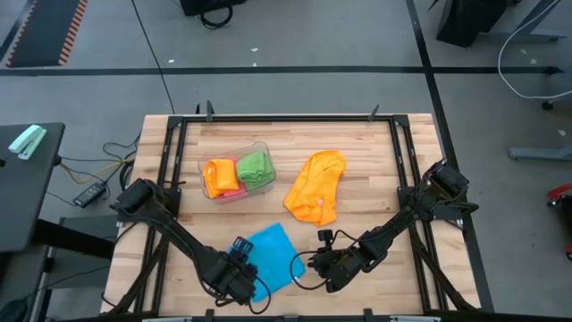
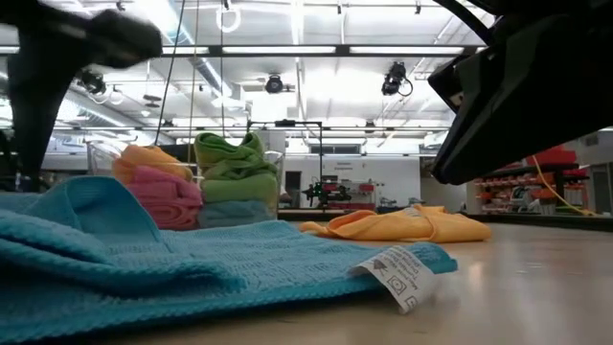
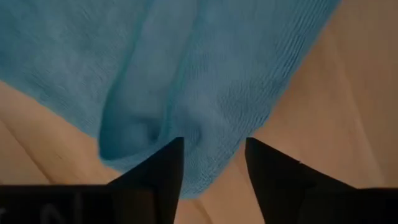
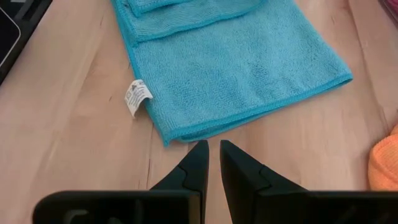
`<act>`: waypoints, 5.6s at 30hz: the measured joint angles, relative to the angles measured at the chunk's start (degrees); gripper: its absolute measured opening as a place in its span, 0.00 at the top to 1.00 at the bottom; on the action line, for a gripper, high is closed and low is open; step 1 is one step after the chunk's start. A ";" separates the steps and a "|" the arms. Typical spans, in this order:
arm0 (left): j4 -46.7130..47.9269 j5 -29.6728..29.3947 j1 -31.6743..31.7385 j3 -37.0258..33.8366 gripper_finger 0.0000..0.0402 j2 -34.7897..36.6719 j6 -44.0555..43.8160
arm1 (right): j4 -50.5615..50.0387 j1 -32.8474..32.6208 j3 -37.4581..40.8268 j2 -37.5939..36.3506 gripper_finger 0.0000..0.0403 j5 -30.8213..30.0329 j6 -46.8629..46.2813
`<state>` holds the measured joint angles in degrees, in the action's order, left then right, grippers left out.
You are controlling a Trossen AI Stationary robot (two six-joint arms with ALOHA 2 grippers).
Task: Fold microfiber towels
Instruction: Fold the blue microfiber towel
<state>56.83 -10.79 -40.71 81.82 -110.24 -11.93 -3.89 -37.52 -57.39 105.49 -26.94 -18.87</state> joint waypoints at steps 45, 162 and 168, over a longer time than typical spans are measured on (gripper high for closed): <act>-6.19 4.11 8.15 -4.01 0.96 -0.42 13.99 | 2.18 0.31 0.00 0.00 0.88 -0.04 1.64; -35.80 13.45 25.19 -3.73 0.51 -6.81 21.64 | -5.47 -4.96 3.93 -3.93 0.88 -0.92 -2.58; -36.02 15.38 25.86 -3.45 0.53 -9.53 22.85 | -4.82 -4.98 3.91 -3.93 0.88 -0.94 -2.14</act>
<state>20.80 4.60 -14.85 78.37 -119.77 10.92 -8.71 -42.50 -53.47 101.56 -27.88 -21.02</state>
